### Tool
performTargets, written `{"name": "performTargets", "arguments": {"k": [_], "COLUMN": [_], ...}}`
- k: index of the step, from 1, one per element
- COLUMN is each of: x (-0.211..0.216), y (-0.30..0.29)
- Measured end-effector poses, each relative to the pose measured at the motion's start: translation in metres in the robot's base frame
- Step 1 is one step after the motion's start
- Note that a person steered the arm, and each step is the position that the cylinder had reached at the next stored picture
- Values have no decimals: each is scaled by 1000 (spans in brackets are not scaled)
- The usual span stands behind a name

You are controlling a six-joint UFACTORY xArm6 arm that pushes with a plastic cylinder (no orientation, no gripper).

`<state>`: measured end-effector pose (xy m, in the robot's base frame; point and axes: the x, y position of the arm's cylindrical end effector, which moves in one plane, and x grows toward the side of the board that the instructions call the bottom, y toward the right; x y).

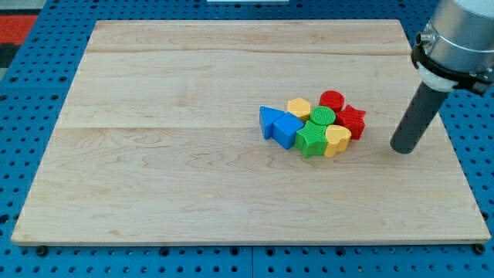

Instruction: Move the red star above the blue cube

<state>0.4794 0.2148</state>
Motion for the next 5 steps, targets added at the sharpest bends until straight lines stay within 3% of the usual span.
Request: {"name": "performTargets", "arguments": {"k": [2, 4, 5], "x": [-30, -36, -45], "y": [-7, -142, -159]}}
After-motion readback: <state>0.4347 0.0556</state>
